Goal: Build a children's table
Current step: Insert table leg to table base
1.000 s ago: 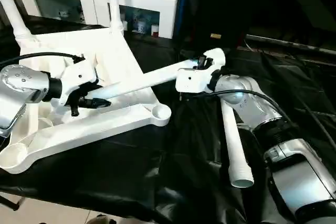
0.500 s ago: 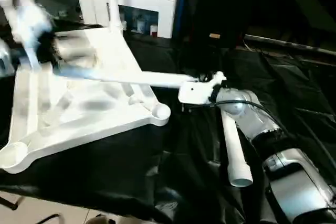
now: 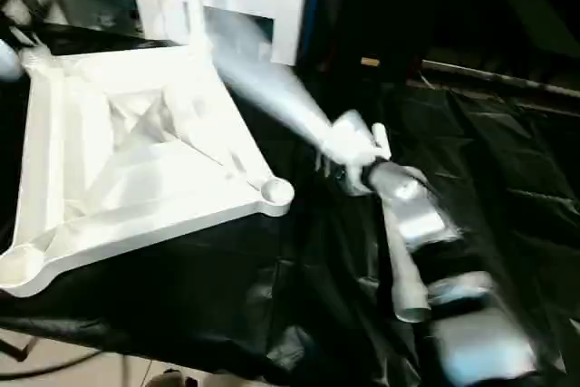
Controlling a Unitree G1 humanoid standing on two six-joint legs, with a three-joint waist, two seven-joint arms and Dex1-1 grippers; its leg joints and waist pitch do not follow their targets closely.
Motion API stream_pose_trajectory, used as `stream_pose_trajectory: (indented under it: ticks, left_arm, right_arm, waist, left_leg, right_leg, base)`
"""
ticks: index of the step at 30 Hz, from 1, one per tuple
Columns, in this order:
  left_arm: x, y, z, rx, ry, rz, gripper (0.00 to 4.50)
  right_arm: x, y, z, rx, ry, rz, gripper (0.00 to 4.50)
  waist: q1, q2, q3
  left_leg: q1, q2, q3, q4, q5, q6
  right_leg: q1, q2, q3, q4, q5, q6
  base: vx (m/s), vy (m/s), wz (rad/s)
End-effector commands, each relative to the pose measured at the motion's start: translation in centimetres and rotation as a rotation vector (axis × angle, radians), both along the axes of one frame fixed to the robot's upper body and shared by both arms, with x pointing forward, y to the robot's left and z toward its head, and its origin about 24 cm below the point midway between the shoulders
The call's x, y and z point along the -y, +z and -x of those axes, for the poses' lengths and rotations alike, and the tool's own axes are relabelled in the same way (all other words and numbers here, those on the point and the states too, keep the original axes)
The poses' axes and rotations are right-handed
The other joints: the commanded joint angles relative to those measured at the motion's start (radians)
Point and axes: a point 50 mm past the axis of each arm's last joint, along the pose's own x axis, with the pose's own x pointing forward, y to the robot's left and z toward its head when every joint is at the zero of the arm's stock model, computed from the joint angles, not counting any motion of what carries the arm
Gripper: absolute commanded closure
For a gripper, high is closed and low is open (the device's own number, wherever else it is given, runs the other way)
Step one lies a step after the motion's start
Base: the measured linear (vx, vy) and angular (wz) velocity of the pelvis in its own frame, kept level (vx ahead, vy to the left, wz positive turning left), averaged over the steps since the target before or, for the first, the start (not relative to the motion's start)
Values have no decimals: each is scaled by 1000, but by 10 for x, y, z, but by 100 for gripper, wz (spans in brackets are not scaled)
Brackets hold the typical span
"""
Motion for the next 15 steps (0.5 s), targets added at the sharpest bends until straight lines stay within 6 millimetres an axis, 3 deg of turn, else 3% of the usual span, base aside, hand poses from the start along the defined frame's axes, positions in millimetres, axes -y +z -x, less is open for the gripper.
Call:
stream_pose_trajectory:
  ticks: [1,2,4,7,9,10,14,15]
  left_arm:
    - [39,-10,0,-46,-223,-23,168]
    - [47,-13,1,-59,-266,-21,168]
    - [63,-18,3,-84,-348,-3,168]
    - [79,-22,5,-124,-426,50,168]
    - [115,-19,15,-179,-630,217,168]
    - [130,-16,20,-198,-709,291,150]
    - [165,-10,42,-229,-976,407,130]
    - [169,-10,47,-235,-1012,416,103]
  right_arm:
    - [-3,16,9,-73,152,-225,261]
    - [-5,15,12,-106,187,-257,261]
    - [-8,13,18,-189,262,-311,261]
    - [-8,13,27,-252,340,-342,261]
    - [-8,20,37,-341,420,-451,261]
    - [-7,22,39,-366,431,-487,261]
    - [-4,30,45,-397,468,-535,261]
    - [-3,31,47,-404,472,-536,261]
  waist:
    - [1,30,-83]
    - [11,27,-83]
    - [17,25,-85]
    - [19,18,-83]
    - [23,19,-80]
    - [24,10,-79]
    - [31,18,-78]
    - [28,14,-76]
  left_leg:
    - [34,22,-3,-75,-242,-22]
    - [36,26,-3,-74,-232,-10]
    - [34,24,0,-74,-213,-4]
    - [33,21,2,-76,-222,-27]
    - [34,22,1,-76,-232,-36]
    - [32,21,4,-75,-237,-47]
    - [31,19,2,-77,-255,-59]
    - [27,18,2,-78,-258,-61]
  right_leg:
    - [44,-44,27,-57,-10,-268]
    - [52,-50,27,-56,13,-284]
    - [49,-46,26,-55,29,-293]
    - [53,-49,26,-58,-16,-281]
    - [51,-53,26,-61,-54,-281]
    - [50,-53,27,-62,-79,-288]
    - [48,-53,27,-74,-168,-253]
    - [51,-52,26,-76,-176,-242]
  base:
    - [0,0,0]
    - [0,0,0]
    - [0,0,0]
    - [0,0,0]
    - [0,0,0]
    - [0,0,0]
    - [0,0,0]
    - [0,0,0]
